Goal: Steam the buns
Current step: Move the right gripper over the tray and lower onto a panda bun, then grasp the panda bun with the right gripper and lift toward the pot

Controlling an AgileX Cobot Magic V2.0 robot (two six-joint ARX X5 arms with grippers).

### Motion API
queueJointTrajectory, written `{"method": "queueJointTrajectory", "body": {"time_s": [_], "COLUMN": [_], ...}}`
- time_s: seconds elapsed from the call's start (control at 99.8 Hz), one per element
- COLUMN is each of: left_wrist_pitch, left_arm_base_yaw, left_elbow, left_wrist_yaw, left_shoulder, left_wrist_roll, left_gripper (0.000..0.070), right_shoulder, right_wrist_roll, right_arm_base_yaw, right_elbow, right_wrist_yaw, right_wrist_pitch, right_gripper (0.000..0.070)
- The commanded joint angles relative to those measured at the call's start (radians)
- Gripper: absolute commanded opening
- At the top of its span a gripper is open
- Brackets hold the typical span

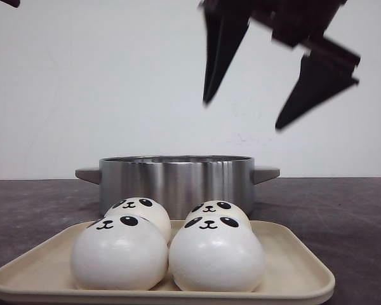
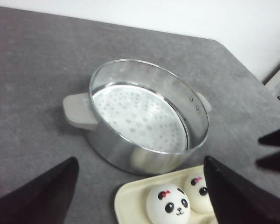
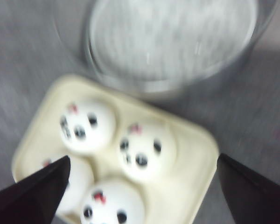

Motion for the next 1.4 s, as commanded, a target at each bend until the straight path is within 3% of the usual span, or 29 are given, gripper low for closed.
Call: {"method": "queueJointTrajectory", "body": {"time_s": [0.0, 0.361, 0.892, 1.193, 1.243, 1.303, 1.393], "left_wrist_pitch": [0.006, 0.006, 0.006, 0.005, 0.005, 0.005, 0.005], "left_arm_base_yaw": [-0.011, -0.072, -0.091, -0.098, -0.098, -0.098, -0.098], "left_elbow": [0.010, 0.010, 0.010, 0.010, 0.010, 0.010, 0.010], "left_wrist_yaw": [-0.002, -0.069, -0.072, -0.072, -0.072, -0.072, -0.072], "left_shoulder": [0.004, 0.005, 0.005, 0.005, 0.005, 0.005, 0.005], "left_wrist_roll": [0.019, 0.017, 0.017, 0.018, 0.017, 0.017, 0.018], "left_gripper": [0.0524, 0.0524, 0.0524, 0.0524, 0.0524, 0.0524, 0.0524], "right_shoulder": [0.049, 0.247, 0.374, 0.380, 0.380, 0.380, 0.375], "right_wrist_roll": [0.029, 0.062, 0.109, 0.109, 0.109, 0.108, 0.103], "right_arm_base_yaw": [0.025, 0.032, 0.014, 0.014, 0.014, 0.014, 0.016], "right_elbow": [0.016, 0.016, 0.016, 0.016, 0.016, 0.016, 0.017], "right_wrist_yaw": [-0.002, 0.011, -0.006, -0.016, -0.016, -0.014, -0.014], "right_wrist_pitch": [-0.016, 0.090, 0.168, 0.164, 0.161, 0.161, 0.165], "right_gripper": [0.0633, 0.0613, 0.0607, 0.0304, 0.0194, 0.0000, 0.0004]}}
